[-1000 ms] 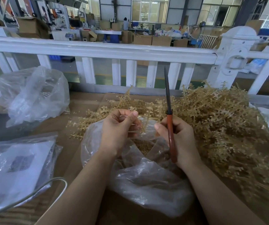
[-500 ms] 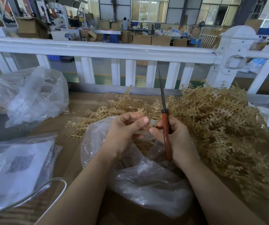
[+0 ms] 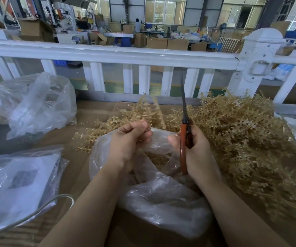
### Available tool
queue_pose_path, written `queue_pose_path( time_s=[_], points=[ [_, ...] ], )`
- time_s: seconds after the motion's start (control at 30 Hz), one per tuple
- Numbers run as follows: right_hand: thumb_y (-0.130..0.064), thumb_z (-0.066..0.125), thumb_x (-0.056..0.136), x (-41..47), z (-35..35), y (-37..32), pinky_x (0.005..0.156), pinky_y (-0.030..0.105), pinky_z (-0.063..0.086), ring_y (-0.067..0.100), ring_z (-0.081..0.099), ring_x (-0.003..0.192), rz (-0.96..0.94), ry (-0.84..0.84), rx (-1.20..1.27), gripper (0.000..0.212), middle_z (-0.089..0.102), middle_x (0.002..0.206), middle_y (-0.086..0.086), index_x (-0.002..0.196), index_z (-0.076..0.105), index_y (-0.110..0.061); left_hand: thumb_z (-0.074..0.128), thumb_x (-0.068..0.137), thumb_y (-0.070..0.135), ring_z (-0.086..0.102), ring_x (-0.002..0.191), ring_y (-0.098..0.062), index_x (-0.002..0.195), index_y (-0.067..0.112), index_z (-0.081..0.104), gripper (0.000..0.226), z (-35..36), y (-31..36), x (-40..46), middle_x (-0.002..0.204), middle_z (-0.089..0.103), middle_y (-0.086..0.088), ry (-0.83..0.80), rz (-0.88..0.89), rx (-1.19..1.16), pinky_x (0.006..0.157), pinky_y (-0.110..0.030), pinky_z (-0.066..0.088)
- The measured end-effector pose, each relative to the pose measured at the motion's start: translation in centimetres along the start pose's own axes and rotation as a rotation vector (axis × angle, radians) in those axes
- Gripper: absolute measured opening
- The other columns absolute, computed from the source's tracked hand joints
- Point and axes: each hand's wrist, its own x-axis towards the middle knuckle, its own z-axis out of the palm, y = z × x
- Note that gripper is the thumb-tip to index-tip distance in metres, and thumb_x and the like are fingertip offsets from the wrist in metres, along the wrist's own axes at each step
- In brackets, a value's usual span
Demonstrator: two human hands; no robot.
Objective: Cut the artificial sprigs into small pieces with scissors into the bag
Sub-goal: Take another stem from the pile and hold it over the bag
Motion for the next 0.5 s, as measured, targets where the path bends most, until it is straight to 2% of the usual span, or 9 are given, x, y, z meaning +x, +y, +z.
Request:
queue_pose_path(
  time_s=[0.1,0.2,0.27,0.37,0.5],
  points=[
    [-0.069,0.072,0.071,-0.1,0.0,0.2,0.068,0.011,0.045,-0.004,0.061,0.074,-0.101,-0.038,-0.142,0.049,0.061,0.078,-0.031,0.095,0.051,-0.033,0.069,0.088,0.009,0.07,0.067,-0.009,0.085,0.011,0.072,0.004,-0.2,-0.1,0.2,0.074,0.074,-0.002,0.073,0.003,-0.045,0.061,-0.02,0.056],
    [-0.091,0.059,0.064,0.0,0.3,0.7,0.063,0.02,0.05,0.0,0.063,0.073,-0.151,-0.081,-0.343,0.067,0.064,0.079,-0.019,0.097,0.049,-0.033,0.068,0.088,0.006,0.07,0.069,-0.008,0.087,0.012,0.072,0.007,-0.1,0.0,0.1,0.073,0.073,-0.001,0.068,0.061,-0.02,0.063,-0.02,0.056],
    [-0.098,0.046,0.061,0.2,0.5,1.1,0.064,0.029,0.052,0.0,0.061,0.075,-0.152,-0.12,-0.508,0.074,0.062,0.082,-0.016,0.097,0.049,-0.033,0.067,0.088,0.005,0.069,0.069,-0.008,0.082,0.015,0.075,0.015,-0.1,0.1,0.0,0.075,0.073,-0.001,0.043,0.123,-0.002,0.065,-0.02,0.056],
    [-0.101,0.041,0.063,0.4,0.5,1.6,0.062,0.03,0.051,0.001,0.059,0.076,-0.15,-0.127,-0.657,0.073,0.058,0.086,-0.019,0.096,0.046,-0.036,0.063,0.092,0.004,0.066,0.068,-0.008,0.08,0.017,0.075,0.021,0.1,0.2,-0.1,0.077,0.072,0.0,0.005,0.206,0.04,0.068,-0.02,0.055],
    [-0.093,0.049,0.067,0.4,0.6,1.5,0.065,0.031,0.052,0.009,0.06,0.081,-0.127,-0.138,-0.705,0.067,0.055,0.092,-0.017,0.098,0.045,-0.033,0.059,0.094,0.002,0.063,0.078,-0.011,0.089,0.013,0.07,0.016,0.3,0.2,-0.3,0.084,0.071,-0.001,-0.053,0.267,0.078,0.076,-0.023,0.055]
  ],
)
